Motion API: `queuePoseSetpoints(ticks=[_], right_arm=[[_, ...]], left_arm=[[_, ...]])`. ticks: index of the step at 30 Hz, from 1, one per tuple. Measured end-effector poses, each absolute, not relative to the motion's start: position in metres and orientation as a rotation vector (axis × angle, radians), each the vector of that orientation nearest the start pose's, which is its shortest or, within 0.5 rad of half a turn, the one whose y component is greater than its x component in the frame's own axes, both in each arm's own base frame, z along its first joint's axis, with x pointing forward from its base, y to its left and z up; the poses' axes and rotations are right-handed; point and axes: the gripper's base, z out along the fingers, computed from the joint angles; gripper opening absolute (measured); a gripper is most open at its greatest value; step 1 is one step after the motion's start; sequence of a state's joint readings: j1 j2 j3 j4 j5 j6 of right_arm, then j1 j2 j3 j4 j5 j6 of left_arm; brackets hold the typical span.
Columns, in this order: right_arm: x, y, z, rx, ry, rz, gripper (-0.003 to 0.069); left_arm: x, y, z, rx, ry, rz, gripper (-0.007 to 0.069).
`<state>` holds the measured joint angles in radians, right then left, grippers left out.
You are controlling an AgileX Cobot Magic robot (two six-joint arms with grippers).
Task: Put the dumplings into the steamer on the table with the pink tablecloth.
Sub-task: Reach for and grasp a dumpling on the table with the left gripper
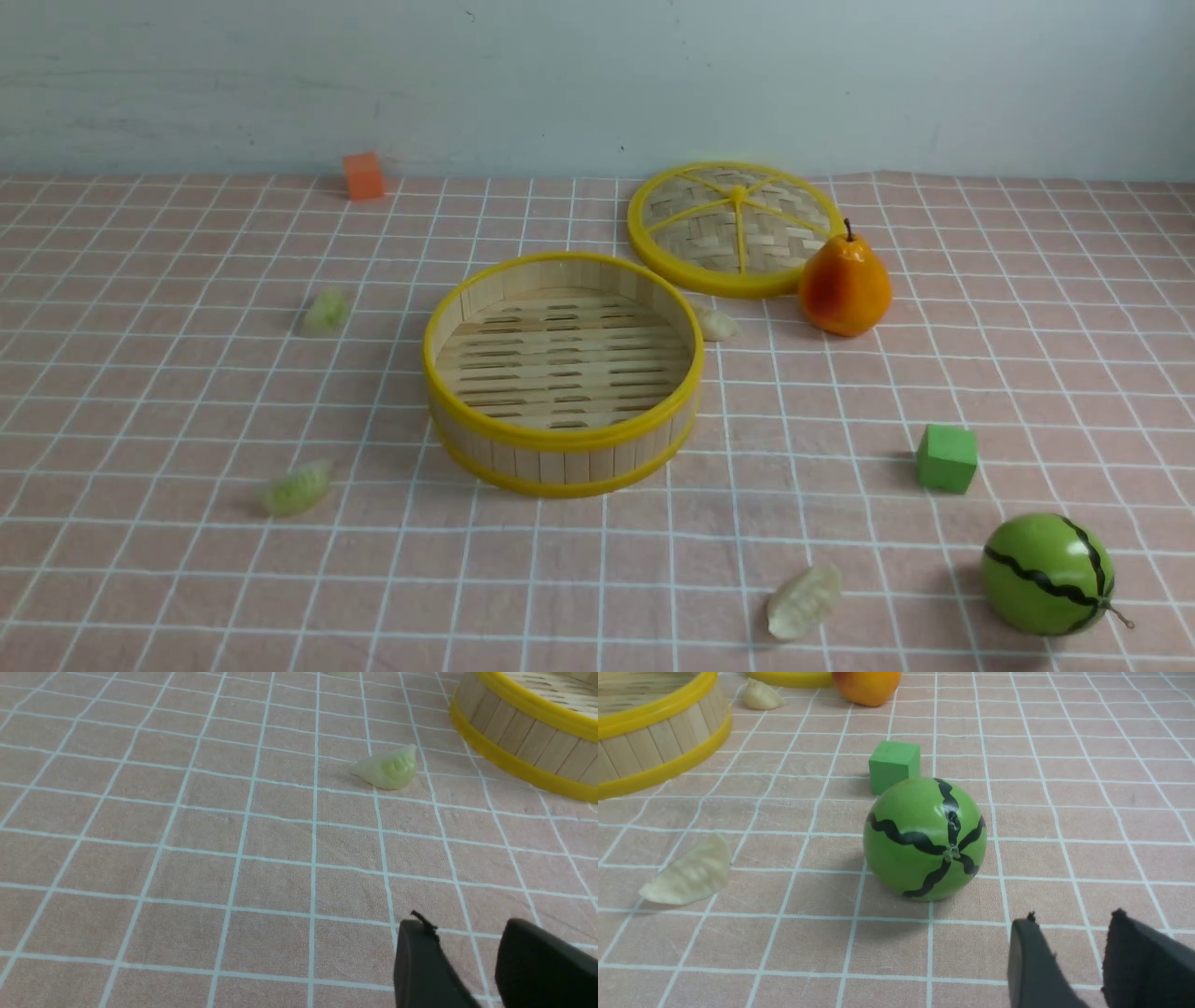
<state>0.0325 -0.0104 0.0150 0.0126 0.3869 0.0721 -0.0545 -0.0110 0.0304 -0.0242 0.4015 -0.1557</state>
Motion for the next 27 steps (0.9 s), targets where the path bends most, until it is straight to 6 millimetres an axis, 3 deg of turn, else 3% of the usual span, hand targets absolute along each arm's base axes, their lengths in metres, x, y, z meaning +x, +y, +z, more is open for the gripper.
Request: queuePoseSetpoints(ticks=[9, 18, 21, 27], right_arm=[[0.052, 0.001, 0.174, 0.033, 1.875, 0.065, 0.0239], [0.053, -0.004, 0.175, -0.06, 1.86, -0.083, 0.0239], [0.055, -0.004, 0.179, -0.098, 1.786, -0.119, 0.0239], [0.056, 0.002, 0.206, -0.136, 1.481, -0.092, 0.0239]], left_arm=[[0.052, -0.004, 0.168, -0.108, 1.904, -0.161, 0.0237], [0.054, -0.003, 0.175, -0.104, 1.814, -0.167, 0.0237], [0.056, -0.003, 0.188, -0.098, 1.678, -0.175, 0.0237], [0.056, -0.003, 0.206, -0.089, 1.474, -0.186, 0.0237]])
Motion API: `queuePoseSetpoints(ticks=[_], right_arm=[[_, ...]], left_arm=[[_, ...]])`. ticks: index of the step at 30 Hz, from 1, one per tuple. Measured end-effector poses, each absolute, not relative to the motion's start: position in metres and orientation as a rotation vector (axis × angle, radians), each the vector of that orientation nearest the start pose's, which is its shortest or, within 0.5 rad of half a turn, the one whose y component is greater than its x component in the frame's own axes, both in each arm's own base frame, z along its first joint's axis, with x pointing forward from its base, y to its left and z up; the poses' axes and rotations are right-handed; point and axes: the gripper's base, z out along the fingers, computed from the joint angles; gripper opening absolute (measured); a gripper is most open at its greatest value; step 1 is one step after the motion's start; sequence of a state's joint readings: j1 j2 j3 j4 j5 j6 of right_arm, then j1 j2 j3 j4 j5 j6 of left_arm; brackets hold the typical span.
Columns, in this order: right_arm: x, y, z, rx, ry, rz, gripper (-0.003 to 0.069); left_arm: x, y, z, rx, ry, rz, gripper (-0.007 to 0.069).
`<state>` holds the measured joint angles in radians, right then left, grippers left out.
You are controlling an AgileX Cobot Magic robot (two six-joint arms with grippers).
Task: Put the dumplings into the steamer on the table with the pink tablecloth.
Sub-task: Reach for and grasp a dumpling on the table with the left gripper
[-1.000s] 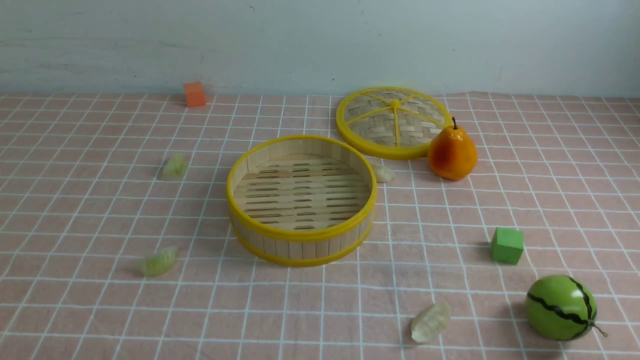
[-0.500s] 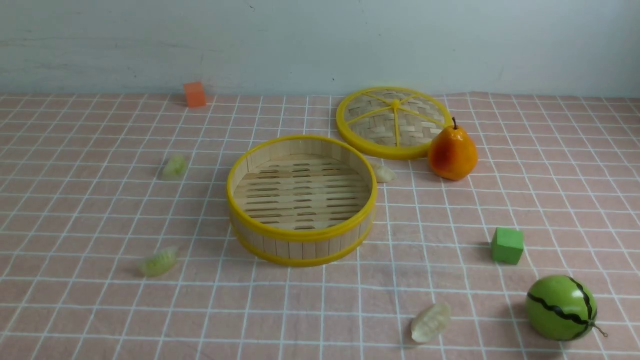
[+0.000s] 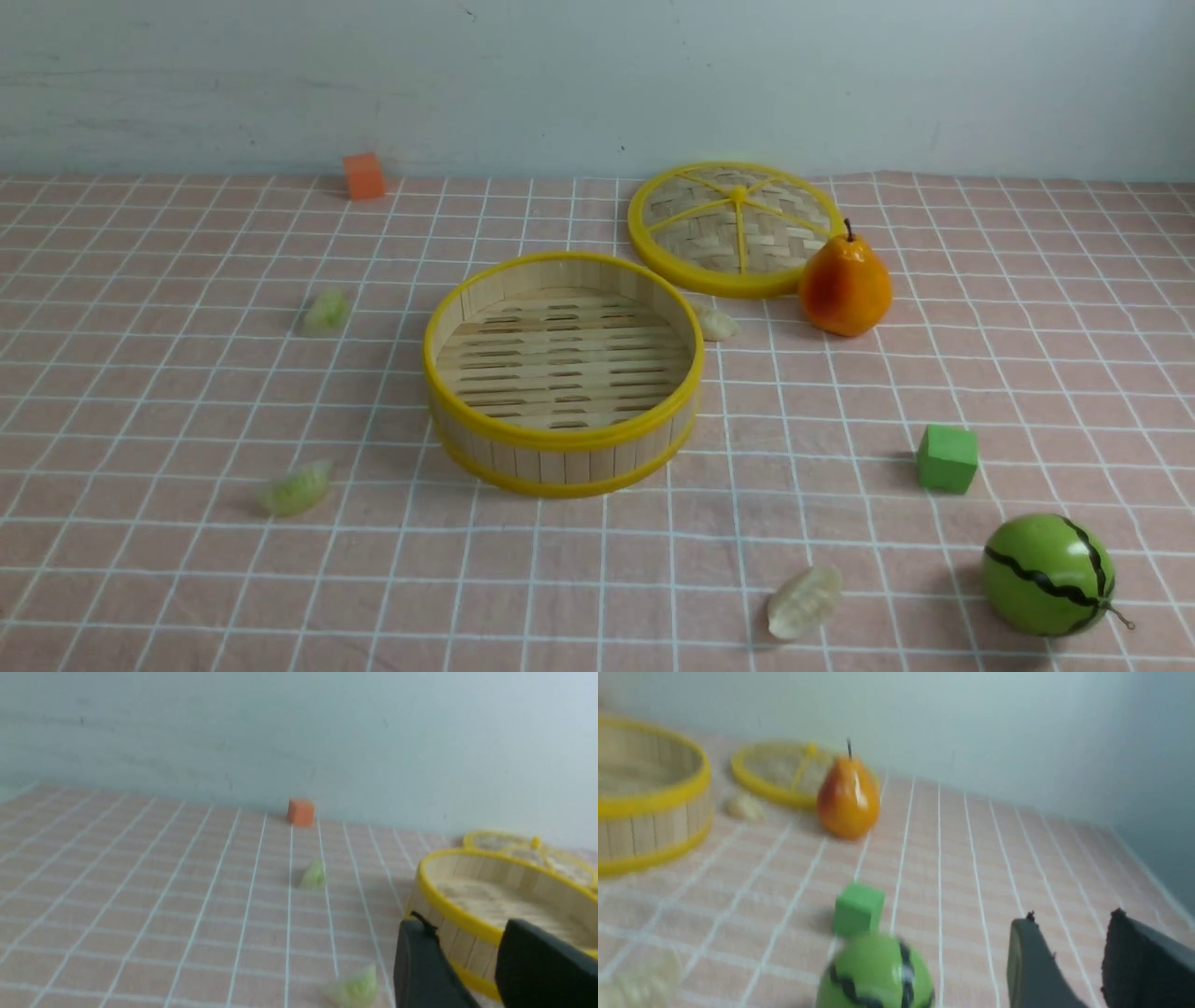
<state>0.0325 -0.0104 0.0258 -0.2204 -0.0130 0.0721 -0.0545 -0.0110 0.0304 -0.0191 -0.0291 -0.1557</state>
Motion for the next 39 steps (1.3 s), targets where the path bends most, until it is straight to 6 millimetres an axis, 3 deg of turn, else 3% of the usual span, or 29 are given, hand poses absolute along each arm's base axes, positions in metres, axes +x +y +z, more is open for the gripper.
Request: queuePoseSetpoints(ticks=[1, 6, 12, 17, 19, 20, 24, 26, 32, 34, 36, 38, 39], right_arm=[[0.055, 0.004, 0.217, -0.145, 1.359, -0.073, 0.0239], [0.046, 0.01, 0.241, -0.121, 1.079, 0.041, 0.0239], [0.043, 0.011, 0.246, -0.064, 1.024, 0.169, 0.0237], [0.039, 0.01, 0.267, -0.044, 0.995, 0.199, 0.0149], [0.042, 0.01, 0.287, -0.035, 1.012, 0.195, 0.0046], [0.047, 0.009, 0.297, -0.023, 1.068, 0.183, 0.0], [0.072, 0.006, 0.311, -0.017, 1.273, 0.112, -0.0015], [0.095, 0.005, 0.308, -0.025, 1.466, 0.051, -0.001], [0.155, 0.005, 0.278, 0.004, 1.963, 0.023, -0.0003], [0.162, 0.007, 0.273, 0.012, 2.043, 0.035, -0.0003], [0.176, 0.014, 0.258, 0.015, 2.22, 0.053, -0.0003], [0.184, 0.021, 0.253, -0.006, 2.316, 0.063, -0.0003], [0.192, 0.031, 0.248, -0.073, 2.412, 0.069, -0.0003]], left_arm=[[0.056, -0.003, 0.21, -0.087, 1.432, -0.187, 0.0237], [0.054, -0.002, 0.219, -0.114, 1.326, -0.228, 0.0237], [0.051, 0.001, 0.231, -0.342, 1.165, -0.515, 0.0226], [0.041, 0.001, 0.274, -0.34, 1.066, -0.583, 0.0083], [0.042, 0.0, 0.305, -0.311, 1.073, -0.555, -0.0008], [0.048, -0.001, 0.319, -0.297, 1.114, -0.525, -0.0014], [0.074, -0.003, 0.346, -0.266, 1.204, -0.449, -0.0013], [0.107, -0.005, 0.351, -0.262, 1.321, -0.403, -0.0013], [0.193, -0.011, 0.336, -0.296, 1.86, -0.304, -0.0013], [0.205, -0.012, 0.332, -0.296, 1.95, -0.284, -0.0013], [0.231, -0.014, 0.321, -0.283, 2.141, -0.242, -0.0013], [0.247, -0.016, 0.322, -0.27, 2.213, -0.234, -0.0013], [0.265, -0.018, 0.32, -0.248, 2.283, -0.229, -0.0013]])
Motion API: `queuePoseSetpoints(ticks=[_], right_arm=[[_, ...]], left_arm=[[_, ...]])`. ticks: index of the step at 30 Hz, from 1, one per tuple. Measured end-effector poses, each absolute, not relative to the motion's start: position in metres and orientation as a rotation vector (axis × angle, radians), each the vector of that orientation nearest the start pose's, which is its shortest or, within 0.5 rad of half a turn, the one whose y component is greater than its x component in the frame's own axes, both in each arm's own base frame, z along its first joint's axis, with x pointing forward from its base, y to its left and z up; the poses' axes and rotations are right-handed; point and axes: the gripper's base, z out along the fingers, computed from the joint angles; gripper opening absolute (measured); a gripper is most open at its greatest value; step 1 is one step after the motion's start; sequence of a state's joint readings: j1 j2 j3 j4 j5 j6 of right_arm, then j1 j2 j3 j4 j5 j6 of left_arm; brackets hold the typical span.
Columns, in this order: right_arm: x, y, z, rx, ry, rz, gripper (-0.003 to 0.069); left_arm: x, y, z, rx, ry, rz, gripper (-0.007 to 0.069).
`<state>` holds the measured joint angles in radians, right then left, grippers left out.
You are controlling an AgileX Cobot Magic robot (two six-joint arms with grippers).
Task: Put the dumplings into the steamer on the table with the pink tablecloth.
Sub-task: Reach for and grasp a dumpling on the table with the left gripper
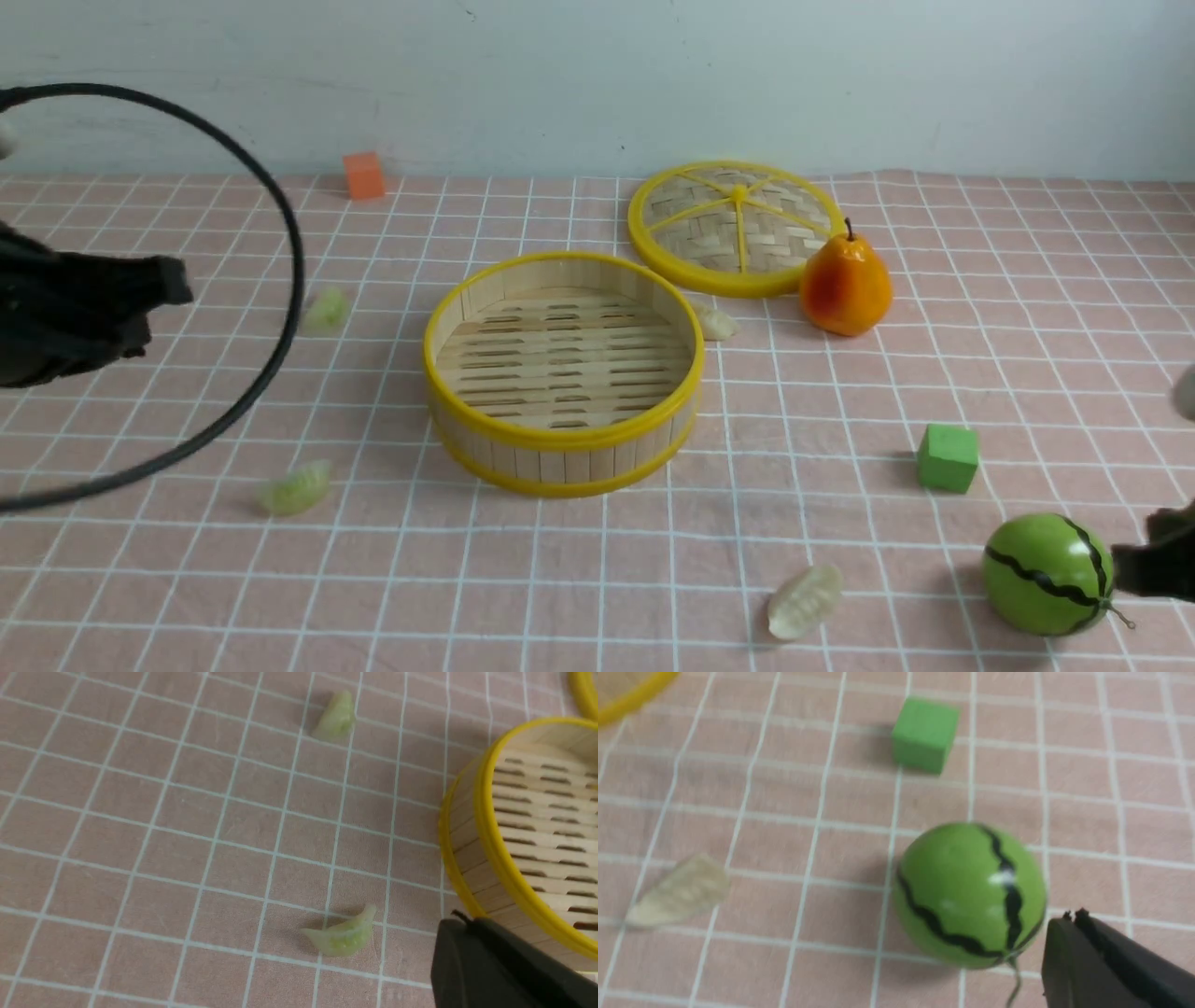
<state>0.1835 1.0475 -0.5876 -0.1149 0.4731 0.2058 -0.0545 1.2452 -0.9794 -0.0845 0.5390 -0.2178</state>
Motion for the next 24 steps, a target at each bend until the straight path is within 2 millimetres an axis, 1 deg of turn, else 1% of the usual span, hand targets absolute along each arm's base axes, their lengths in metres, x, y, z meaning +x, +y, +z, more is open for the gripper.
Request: queuePoseSetpoints(ticks=[1, 4, 5, 7, 8, 9, 10, 11, 12, 13, 14, 16, 19, 20, 21, 22, 23, 24], right_arm=[[0.196, 0.036, 0.248, -0.113, 2.438, 0.07, -0.0003], [0.21, 0.055, 0.249, -0.254, 2.509, 0.097, -0.0003], [0.21, 0.056, 0.249, -0.262, 2.511, 0.099, -0.0003], [0.218, 0.068, 0.248, -0.343, 2.526, 0.13, -0.0003], [0.219, 0.07, 0.247, -0.349, 2.531, 0.146, -0.0003], [0.219, 0.07, 0.247, -0.348, 2.535, 0.152, -0.0003], [0.22, 0.072, 0.244, -0.368, 2.547, 0.161, -0.0003], [0.221, 0.073, 0.242, -0.383, 2.553, 0.17, -0.0003], [0.222, 0.074, 0.241, -0.391, 2.557, 0.172, -0.0001], [0.222, 0.074, 0.241, -0.398, 2.557, 0.171, -0.0001], [0.222, 0.074, 0.24, -0.404, 2.56, 0.175, 0.0], [0.223, 0.075, 0.238, -0.412, 2.562, 0.176, 0.0], [0.226, 0.076, 0.235, -0.418, 2.568, 0.175, 0.0], [0.226, 0.076, 0.235, -0.418, 2.569, 0.175, 0.0], [0.227, 0.076, 0.233, -0.419, 2.575, 0.174, 0.0], [0.228, 0.077, 0.231, -0.418, 2.584, 0.175, 0.0], [0.228, 0.077, 0.231, -0.418, 2.584, 0.175, 0.0], [0.229, 0.077, 0.229, -0.419, 2.591, 0.174, 0.0002]], left_arm=[[0.275, -0.019, 0.321, -0.232, 2.301, -0.225, -0.0013], [0.312, -0.022, 0.325, -0.176, 2.338, -0.207, -0.0013], [0.314, -0.022, 0.322, -0.177, 2.349, -0.206, -0.0013], [0.346, -0.024, 0.327, -0.146, 2.344, -0.196, -0.0013], [0.355, -0.025, 0.326, -0.134, 2.346, -0.191, -0.0013], [0.36, -0.025, 0.325, -0.128, 2.347, -0.189, -0.0011], [0.375, -0.026, 0.321, -0.103, 2.355, -0.178, 0.0003], [0.393, -0.027, 0.314, -0.071, 2.37, -0.164, 0.0041], [0.404, -0.028, 0.305, -0.048, 2.392, -0.154, 0.0079], [0.405, -0.028, 0.307, -0.047, 2.384, -0.155, 0.0079], [0.422, -0.028, 0.292, -0.014, 2.418, -0.138, 0.0159], [0.444, -0.03, 0.275, 0.026, 2.441, -0.12, 0.0288], [0.466, -0.031, 0.248, 0.057, 2.45, -0.104, 0.0433], [0.468, -0.031, 0.246, 0.057, 2.448, -0.104, 0.0441], [0.477, -0.031, 0.232, 0.061, 2.441, -0.098, 0.0489], [0.485, -0.031, 0.219, 0.063, 2.43, -0.091, 0.0517], [0.487, -0.031, 0.216, 0.062, 2.418, -0.089, 0.0524], [0.493, -0.03, 0.202, 0.072, 2.409, -0.077, 0.0527]])
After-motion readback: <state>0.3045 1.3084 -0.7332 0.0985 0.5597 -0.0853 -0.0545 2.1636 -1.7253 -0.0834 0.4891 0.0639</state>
